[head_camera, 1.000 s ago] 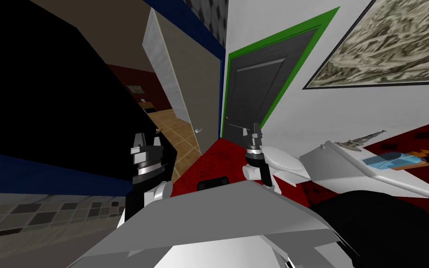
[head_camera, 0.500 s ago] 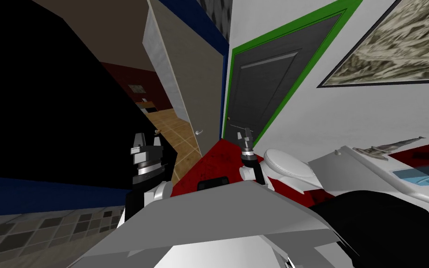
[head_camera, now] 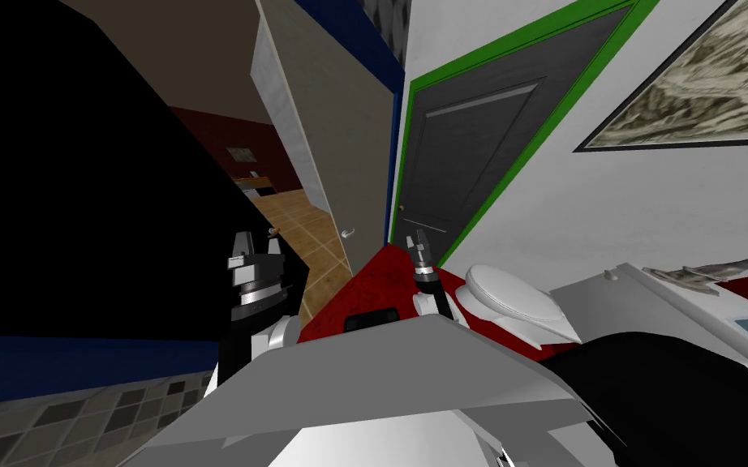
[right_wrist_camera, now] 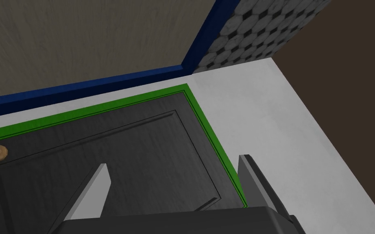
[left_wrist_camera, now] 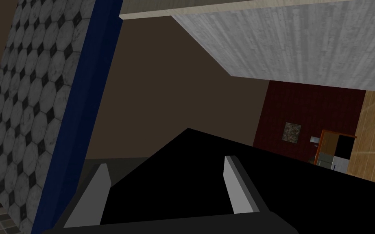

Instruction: Push the door open

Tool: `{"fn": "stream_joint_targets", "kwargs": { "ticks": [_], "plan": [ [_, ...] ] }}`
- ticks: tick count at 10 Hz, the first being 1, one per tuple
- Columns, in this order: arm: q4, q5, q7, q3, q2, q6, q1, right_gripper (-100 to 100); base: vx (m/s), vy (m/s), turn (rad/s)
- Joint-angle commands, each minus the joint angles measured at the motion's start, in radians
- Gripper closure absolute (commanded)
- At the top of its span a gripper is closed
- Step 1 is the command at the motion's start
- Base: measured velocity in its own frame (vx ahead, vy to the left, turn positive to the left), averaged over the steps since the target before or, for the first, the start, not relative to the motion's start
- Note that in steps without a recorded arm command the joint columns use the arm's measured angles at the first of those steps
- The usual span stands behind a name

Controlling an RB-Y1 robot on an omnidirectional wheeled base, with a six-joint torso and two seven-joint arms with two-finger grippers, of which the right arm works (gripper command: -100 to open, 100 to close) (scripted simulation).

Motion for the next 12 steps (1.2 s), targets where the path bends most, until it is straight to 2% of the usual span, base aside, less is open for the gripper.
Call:
{"fn": "stream_joint_targets", "kwargs": {
  "ticks": [1, 10, 11, 12],
  "plan": [
    [0.039, 0.011, -0.009, 0.01, -0.005, -0.006, -0.014, -100, 0.113, -0.005, 0.028],
    [0.246, 0.085, -0.047, 0.092, -0.024, -0.064, -0.047, -100, 0.099, 0.005, 0.03],
    [0.293, 0.102, -0.056, 0.111, -0.028, -0.077, -0.055, -100, 0.135, -0.013, 0.05],
    [0.318, 0.111, -0.061, 0.121, -0.03, -0.084, -0.059, -100, 0.142, -0.013, 0.045]
  ]
}}
